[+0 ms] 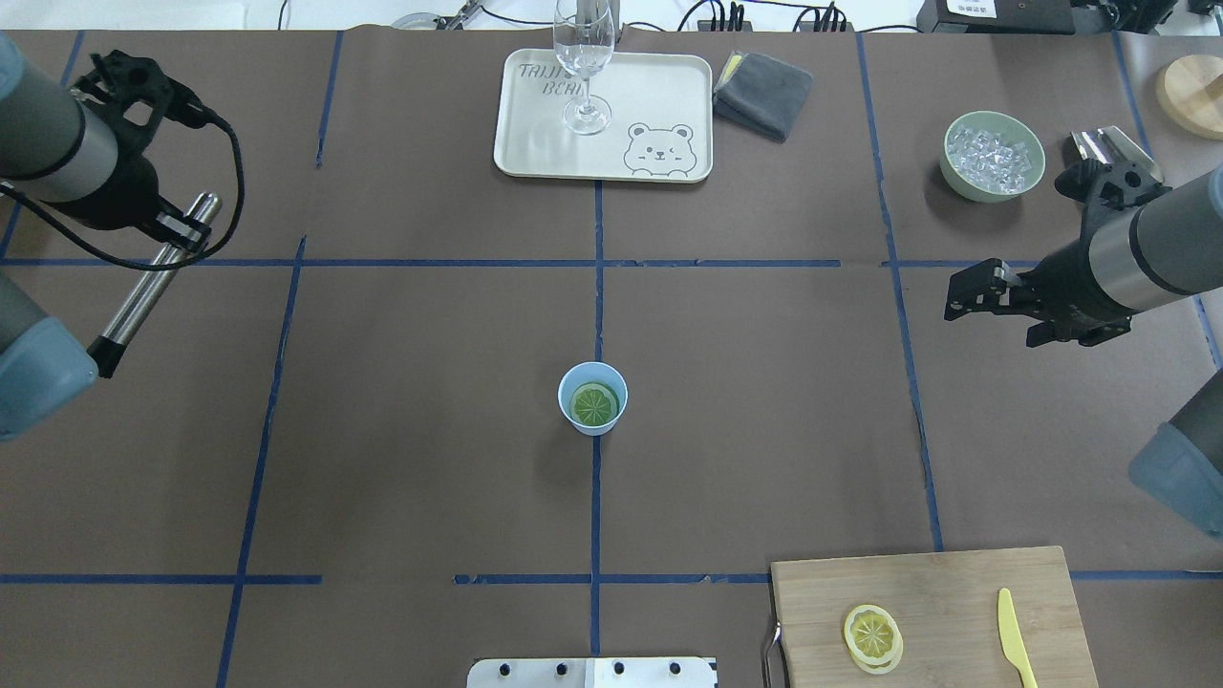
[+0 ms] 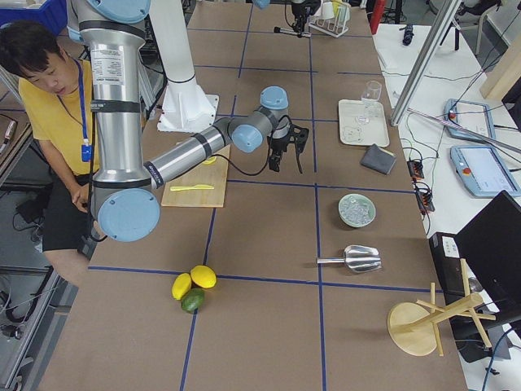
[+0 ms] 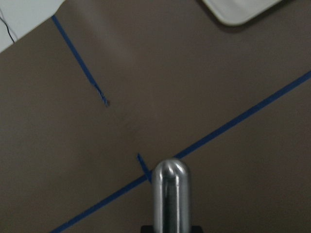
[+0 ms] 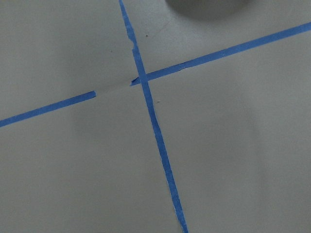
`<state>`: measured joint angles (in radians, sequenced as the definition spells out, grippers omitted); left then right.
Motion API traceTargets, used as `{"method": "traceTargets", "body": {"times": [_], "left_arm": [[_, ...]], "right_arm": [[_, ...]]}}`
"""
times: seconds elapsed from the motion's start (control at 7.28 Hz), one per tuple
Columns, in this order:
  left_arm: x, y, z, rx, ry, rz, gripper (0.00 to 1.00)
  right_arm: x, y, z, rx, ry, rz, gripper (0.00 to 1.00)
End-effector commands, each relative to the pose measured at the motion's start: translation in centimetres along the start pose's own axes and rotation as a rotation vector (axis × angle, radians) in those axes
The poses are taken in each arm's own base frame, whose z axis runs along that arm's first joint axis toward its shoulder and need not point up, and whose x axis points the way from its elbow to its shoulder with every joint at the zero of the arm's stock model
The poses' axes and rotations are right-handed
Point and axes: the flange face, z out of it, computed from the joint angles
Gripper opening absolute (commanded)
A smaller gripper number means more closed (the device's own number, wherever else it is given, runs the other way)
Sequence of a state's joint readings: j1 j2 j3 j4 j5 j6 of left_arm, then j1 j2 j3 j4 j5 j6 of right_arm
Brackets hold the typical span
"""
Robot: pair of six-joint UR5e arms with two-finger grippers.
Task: Squeeze lemon into cup
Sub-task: 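Lift the muddler out of the cup and carry it back with the left gripper, then lower the muddler onto the table and release it with the left gripper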
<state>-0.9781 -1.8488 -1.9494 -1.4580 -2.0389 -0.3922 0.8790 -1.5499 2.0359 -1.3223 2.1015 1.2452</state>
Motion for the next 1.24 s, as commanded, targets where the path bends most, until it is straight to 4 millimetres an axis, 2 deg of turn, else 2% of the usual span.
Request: {"method": "traceTargets", "body": {"times": [0.0, 0.14, 0.27, 0.41, 0.55, 0.69, 1.1], "left_arm": [[-7.6, 1.9, 4.9, -0.153, 0.063, -0.210, 0.00], [-9.2, 2.8, 7.9, -0.176, 0.100, -0.215, 0.00], [-10.7, 4.7, 10.1, -0.162, 0.144, -0.212, 0.00], [-11.9, 6.2, 11.3, -0.140, 0.153, -0.245, 0.00], [-12.7, 6.6, 12.4, -0.099, 0.170, -0.303, 0.00], [-14.0, 8.1, 14.4, -0.076, 0.181, -0.359, 0.00], [-15.0, 8.9, 15.6, -0.082, 0.166, -0.448, 0.00]], "right_arm": [[0.1, 0.0, 0.0, 0.000, 0.001, 0.001, 1.00], [0.0, 0.1, -0.1, 0.001, -0.003, 0.000, 1.00], [0.0, 0.2, -0.3, 0.000, -0.004, 0.001, 1.00], [-0.1, 0.2, -0.4, 0.003, -0.008, -0.001, 1.00], [-0.2, 0.3, -0.5, 0.003, -0.010, -0.003, 1.00], [-0.1, 0.2, -0.4, 0.003, -0.008, -0.001, 1.00], [-0.3, 0.2, -0.4, 0.002, -0.010, -0.004, 1.00]]}}
